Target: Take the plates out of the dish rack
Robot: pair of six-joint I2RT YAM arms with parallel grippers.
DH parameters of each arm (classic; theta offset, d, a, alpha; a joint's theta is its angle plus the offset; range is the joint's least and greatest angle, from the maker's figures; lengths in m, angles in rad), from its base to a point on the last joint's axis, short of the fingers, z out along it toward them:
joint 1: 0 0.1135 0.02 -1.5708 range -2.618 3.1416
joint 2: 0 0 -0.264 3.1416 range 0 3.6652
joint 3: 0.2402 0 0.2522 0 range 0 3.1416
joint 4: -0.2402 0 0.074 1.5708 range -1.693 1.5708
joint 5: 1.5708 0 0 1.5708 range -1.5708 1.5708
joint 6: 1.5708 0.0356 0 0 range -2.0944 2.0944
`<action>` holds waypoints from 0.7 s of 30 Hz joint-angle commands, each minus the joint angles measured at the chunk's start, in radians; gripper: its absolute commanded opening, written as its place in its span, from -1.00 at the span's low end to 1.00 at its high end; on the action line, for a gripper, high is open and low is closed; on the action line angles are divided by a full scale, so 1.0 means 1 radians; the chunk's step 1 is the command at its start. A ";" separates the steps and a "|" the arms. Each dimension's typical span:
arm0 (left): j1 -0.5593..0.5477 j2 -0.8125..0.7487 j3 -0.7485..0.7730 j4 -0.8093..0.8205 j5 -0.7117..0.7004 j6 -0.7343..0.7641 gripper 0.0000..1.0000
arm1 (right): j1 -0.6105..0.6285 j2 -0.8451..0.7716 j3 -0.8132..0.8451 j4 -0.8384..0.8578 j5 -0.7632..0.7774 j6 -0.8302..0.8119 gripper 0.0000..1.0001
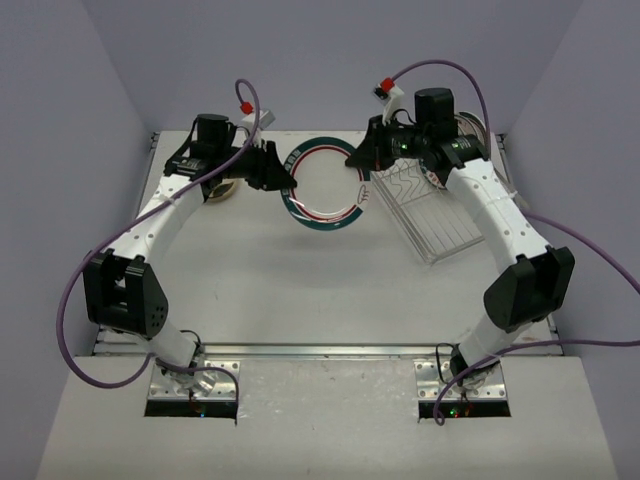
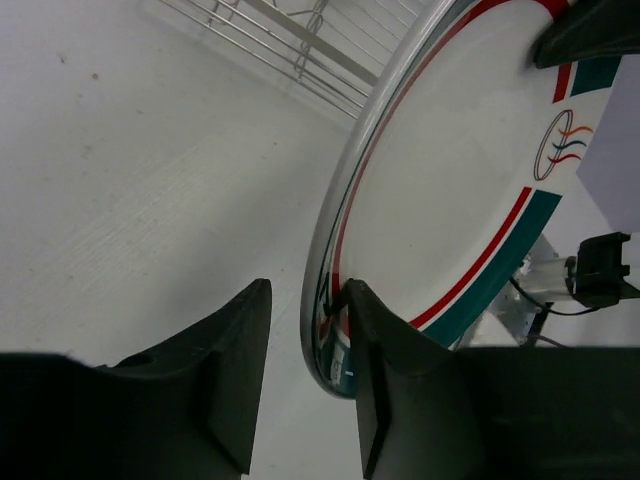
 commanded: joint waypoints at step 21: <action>0.366 0.246 -0.004 -0.154 0.143 0.103 -1.00 | -0.031 -0.017 -0.011 0.000 0.201 -0.018 0.97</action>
